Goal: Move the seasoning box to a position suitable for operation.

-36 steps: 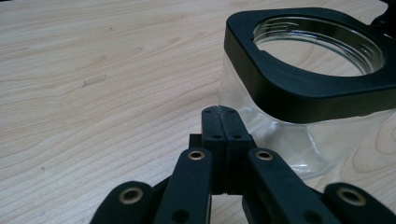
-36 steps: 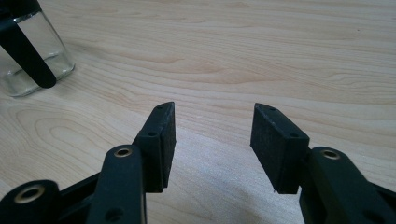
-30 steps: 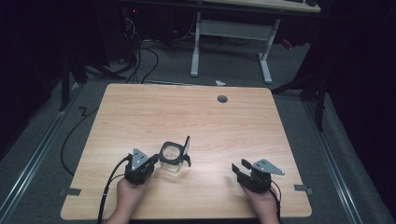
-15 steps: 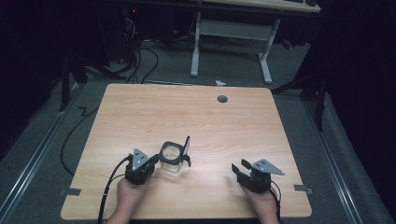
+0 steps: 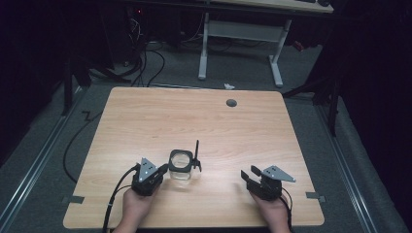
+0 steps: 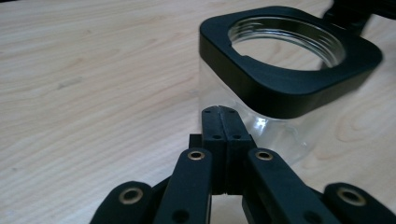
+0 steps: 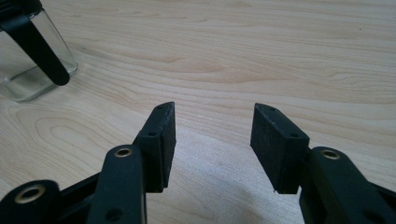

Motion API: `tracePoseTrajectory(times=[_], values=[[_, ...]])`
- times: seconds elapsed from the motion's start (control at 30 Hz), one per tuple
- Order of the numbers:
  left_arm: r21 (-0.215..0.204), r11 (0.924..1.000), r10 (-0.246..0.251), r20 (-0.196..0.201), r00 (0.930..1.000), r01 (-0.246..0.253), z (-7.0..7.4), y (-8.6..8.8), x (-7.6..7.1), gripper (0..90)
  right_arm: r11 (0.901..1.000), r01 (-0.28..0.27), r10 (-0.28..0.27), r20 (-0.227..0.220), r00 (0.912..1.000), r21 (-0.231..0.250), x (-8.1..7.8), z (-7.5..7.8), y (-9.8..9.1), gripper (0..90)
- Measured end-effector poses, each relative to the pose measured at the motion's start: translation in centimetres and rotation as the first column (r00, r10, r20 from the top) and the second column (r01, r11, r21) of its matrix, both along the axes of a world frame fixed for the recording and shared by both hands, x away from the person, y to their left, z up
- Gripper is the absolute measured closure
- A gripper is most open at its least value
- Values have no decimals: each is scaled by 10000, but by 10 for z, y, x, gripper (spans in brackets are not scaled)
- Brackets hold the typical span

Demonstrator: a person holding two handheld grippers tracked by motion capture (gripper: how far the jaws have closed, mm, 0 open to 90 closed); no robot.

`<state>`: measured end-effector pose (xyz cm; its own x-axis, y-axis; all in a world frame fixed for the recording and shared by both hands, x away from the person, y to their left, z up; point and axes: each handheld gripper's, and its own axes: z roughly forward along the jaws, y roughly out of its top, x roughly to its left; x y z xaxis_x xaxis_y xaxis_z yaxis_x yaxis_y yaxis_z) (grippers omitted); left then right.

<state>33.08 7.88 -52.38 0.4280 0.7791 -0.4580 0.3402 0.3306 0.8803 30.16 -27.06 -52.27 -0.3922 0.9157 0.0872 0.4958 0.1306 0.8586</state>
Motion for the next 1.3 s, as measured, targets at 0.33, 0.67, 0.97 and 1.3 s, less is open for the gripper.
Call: tracePoseTrajectory(times=[0.33, 0.67, 0.97, 1.3], values=[[199, 9908, -1339, -62, 9910, 1340, 0, -37, -28, 900, 10000, 0, 0, 23, 10000, 25, 0, 0, -1, 503], [168, 9954, -945, 5, 9955, 945, -2, -30, -22, 900, 9999, 44, -44, 57, 10000, 95, -1, 1, -5, 509], [347, 9985, 427, -382, 9984, -414, -4, -23, 32, 900, 9996, -144, 141, 117, 9998, 257, -2, 3, -4, 552], [232, 9992, -313, -408, 9987, 323, -4, -42, 25, 900, 9995, -226, 231, -194, 9995, 226, -1, 1, -6, 658]])
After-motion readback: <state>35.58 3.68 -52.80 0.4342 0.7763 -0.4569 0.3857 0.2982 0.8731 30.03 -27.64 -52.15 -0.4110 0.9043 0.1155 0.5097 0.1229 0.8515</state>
